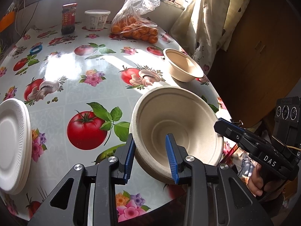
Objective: Organize plates and bowls
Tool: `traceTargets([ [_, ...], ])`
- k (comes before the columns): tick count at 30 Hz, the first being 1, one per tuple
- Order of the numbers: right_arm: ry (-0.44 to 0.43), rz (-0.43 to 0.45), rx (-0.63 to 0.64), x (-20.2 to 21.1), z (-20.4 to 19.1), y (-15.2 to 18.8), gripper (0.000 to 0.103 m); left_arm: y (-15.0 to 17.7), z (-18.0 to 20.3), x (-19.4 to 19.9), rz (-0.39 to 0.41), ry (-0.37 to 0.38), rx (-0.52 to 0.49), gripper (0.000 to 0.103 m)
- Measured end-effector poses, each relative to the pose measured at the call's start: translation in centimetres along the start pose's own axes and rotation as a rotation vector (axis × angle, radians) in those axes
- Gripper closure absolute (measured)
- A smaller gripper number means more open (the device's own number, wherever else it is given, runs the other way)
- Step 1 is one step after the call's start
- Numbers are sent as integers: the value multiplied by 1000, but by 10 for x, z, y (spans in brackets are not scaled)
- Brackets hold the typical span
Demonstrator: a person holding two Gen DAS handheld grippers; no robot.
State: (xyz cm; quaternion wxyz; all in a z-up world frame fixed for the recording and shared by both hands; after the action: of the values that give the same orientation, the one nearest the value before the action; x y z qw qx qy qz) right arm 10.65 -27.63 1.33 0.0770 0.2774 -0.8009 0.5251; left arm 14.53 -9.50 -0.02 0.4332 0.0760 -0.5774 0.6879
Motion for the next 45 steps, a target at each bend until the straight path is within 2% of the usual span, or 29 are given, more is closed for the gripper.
traceTargets([
  [35, 7, -12, -10, -3, 8, 12, 86, 4, 5, -1, 4, -62, -79, 69],
  [45, 5, -10, -14, -3, 7, 14, 86, 5, 10, -1, 13, -68, -106, 61],
])
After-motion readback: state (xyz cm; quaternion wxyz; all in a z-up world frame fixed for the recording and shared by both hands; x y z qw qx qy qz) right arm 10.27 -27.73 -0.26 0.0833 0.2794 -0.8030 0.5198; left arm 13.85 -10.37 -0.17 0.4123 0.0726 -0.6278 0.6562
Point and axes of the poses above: each gripper's, at about its wrist camera, not at the fingertips, and x roughly against the way its jaws point, z to its right, y to its underside, the point moved 4 cm from there along -x, roughly the way its jaws point, and after that the axes turned 14 degrees about z, right-handed, at the moved point
